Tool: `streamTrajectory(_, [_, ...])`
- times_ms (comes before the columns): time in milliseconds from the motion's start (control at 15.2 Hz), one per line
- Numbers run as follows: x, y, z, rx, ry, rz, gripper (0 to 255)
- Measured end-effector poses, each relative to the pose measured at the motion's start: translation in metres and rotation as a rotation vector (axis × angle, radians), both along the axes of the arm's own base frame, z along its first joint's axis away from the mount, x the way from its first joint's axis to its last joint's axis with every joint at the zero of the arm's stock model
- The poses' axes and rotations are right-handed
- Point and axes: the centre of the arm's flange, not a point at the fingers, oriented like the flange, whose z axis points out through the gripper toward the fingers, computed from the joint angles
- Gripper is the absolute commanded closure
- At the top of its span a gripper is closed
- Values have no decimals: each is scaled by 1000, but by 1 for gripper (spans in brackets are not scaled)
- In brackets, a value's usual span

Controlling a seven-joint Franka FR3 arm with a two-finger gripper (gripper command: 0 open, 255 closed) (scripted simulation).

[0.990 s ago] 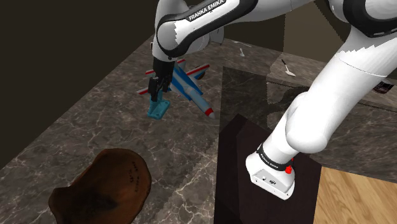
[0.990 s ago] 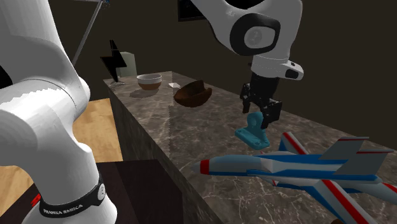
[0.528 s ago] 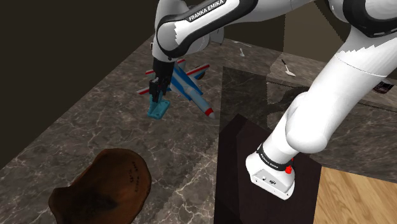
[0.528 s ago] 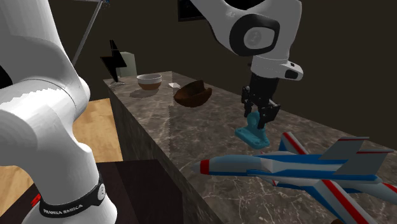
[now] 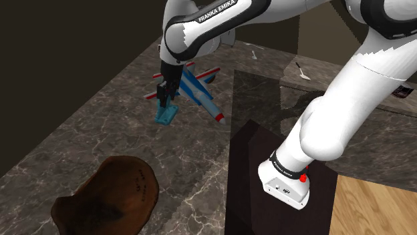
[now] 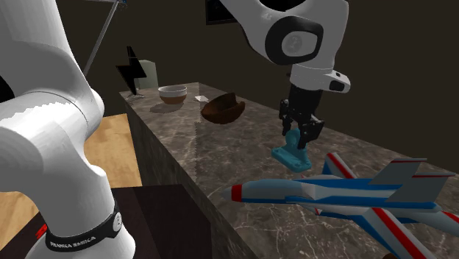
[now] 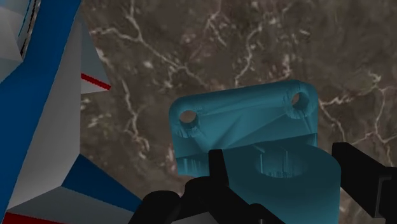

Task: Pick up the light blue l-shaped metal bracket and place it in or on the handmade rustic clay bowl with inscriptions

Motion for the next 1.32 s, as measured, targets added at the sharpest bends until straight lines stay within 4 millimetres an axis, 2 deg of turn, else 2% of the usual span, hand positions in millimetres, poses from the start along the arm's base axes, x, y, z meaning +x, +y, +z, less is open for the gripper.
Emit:
streamTrajectory(264, [0,0,10,0,2,-1,255])
streamTrajectory(1320, [1,0,94,0,2,-1,255])
